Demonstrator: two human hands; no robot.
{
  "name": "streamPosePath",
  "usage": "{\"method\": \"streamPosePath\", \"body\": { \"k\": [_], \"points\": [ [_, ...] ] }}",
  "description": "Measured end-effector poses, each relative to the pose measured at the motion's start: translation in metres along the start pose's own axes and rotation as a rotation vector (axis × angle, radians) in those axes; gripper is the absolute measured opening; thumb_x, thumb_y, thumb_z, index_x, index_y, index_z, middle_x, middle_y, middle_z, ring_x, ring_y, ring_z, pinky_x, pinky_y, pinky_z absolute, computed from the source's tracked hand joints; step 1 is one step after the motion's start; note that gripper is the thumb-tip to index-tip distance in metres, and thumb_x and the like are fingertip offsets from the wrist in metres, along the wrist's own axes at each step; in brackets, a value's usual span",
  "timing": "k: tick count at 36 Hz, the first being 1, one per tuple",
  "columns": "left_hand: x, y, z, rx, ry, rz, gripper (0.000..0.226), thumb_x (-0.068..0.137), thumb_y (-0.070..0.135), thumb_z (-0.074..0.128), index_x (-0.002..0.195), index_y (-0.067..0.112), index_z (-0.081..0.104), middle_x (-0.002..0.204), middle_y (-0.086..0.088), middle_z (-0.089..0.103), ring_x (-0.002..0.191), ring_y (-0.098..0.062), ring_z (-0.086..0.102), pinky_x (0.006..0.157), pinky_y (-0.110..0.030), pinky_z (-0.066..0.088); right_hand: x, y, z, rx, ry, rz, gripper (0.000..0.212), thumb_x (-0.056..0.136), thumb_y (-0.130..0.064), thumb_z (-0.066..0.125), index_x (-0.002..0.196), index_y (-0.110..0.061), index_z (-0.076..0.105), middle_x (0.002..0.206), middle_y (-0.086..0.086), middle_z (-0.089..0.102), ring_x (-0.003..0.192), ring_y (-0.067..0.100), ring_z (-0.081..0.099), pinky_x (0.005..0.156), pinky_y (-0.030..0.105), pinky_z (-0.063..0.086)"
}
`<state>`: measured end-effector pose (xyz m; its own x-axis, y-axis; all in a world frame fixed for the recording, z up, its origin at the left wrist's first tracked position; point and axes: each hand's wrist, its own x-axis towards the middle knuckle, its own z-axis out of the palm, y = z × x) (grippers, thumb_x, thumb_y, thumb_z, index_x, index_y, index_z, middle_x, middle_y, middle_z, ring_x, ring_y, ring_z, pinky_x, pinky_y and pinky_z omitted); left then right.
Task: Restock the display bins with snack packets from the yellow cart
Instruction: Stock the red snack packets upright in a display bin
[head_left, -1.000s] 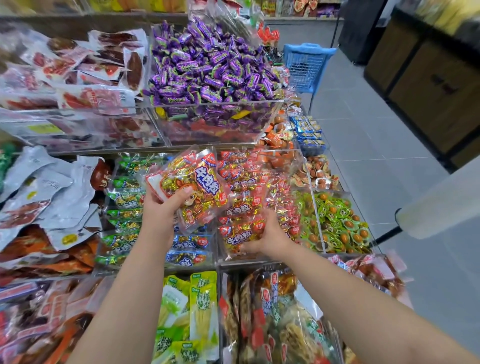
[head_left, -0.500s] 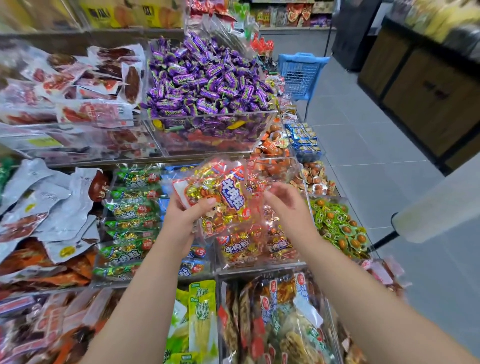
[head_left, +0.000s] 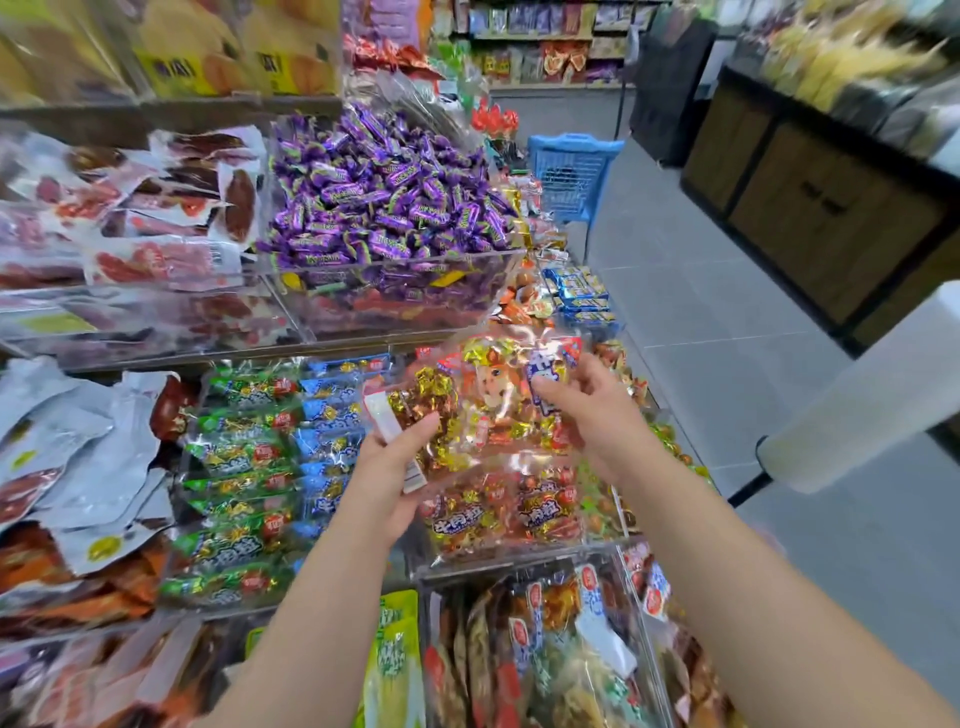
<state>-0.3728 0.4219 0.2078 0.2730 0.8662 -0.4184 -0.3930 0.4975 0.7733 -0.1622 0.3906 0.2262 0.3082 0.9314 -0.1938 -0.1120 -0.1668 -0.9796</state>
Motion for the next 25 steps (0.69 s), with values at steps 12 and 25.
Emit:
{"method": "streamPosePath", "body": {
  "k": [12, 25],
  "points": [
    [0.039, 0.029, -0.025, 0.307, 0.253, 0.228, 0.075, 0.075, 0.023, 0.080, 0.139, 0.018, 0.041, 0.126, -0.005, 0.059, 0.108, -0.026, 0.059, 0.068, -0.034, 0.050, 0.101, -0.020, -0.026, -1.125, -0.017, -0.168, 0.047, 0.080, -0.021, 0.068, 0.125, -0.022, 0.055, 0.110, 0.001, 0.064, 0.098, 0.020, 0.060, 0.072, 0.024, 0.045],
    [0.053, 0.025, -0.016, 0.328, 0.157, 0.167, 0.059, 0.049, 0.038, 0.083, 0.101, 0.034, 0.055, 0.106, 0.006, 0.067, 0.097, -0.013, 0.063, 0.071, -0.027, 0.047, 0.162, 0.010, 0.008, -1.726, -0.344, -0.322, 0.049, 0.078, -0.002, 0.055, 0.123, -0.021, 0.050, 0.108, 0.007, 0.062, 0.099, 0.031, 0.058, 0.073, 0.035, 0.048]
  ]
}}
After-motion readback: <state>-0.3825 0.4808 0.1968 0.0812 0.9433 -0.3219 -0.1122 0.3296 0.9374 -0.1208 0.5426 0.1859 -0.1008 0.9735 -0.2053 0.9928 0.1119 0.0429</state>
